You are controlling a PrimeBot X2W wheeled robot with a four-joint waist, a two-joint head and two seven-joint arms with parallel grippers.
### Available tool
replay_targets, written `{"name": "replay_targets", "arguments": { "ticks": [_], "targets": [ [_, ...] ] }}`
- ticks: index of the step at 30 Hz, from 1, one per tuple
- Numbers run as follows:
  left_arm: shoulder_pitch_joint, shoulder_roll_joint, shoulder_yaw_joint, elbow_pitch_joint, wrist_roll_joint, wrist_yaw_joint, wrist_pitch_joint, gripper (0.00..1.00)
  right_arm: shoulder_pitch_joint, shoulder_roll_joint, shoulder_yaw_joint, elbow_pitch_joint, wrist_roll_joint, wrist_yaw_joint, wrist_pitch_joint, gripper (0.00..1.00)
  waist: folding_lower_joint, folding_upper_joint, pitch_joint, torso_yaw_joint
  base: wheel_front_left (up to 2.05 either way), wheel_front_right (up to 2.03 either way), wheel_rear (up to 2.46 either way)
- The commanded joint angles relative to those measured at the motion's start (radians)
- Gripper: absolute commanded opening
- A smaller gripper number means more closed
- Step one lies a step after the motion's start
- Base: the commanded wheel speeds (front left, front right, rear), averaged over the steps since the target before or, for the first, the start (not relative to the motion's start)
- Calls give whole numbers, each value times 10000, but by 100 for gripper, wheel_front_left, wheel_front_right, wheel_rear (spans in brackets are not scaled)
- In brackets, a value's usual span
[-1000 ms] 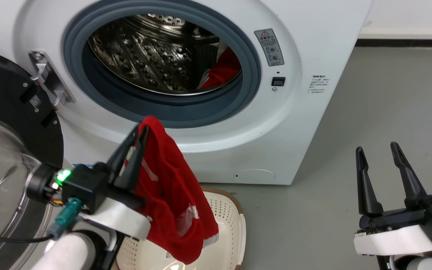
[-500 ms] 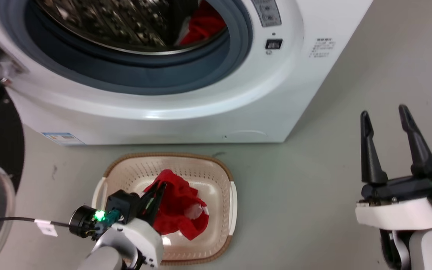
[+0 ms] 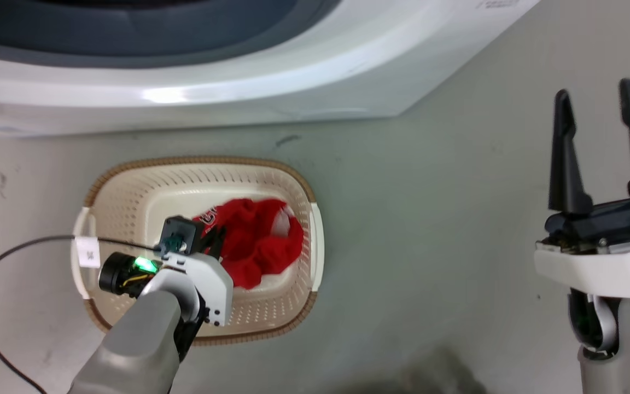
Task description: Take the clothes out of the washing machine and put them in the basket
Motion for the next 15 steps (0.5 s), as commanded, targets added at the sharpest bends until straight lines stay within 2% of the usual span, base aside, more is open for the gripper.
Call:
{"name": "replay_targets", "arguments": {
  "ticks": [1,9,15],
  "targets": [
    [-277,-60,-10,243,-45,-60,54,0,-206,17,-51,-52,44,-7,-17,100,-2,0,840,-281,0,0,0],
    [-1694,-507,-153,2425,-121,-217,547,0,-693,20,-356,-149,281,-7,-17,100,-2,0,2126,-479,0,0,0],
    [-2084,-446,-671,2997,325,-217,1176,0,-871,18,-385,-185,374,-7,-17,100,-2,0,2590,-571,0,0,0]
  ]
}}
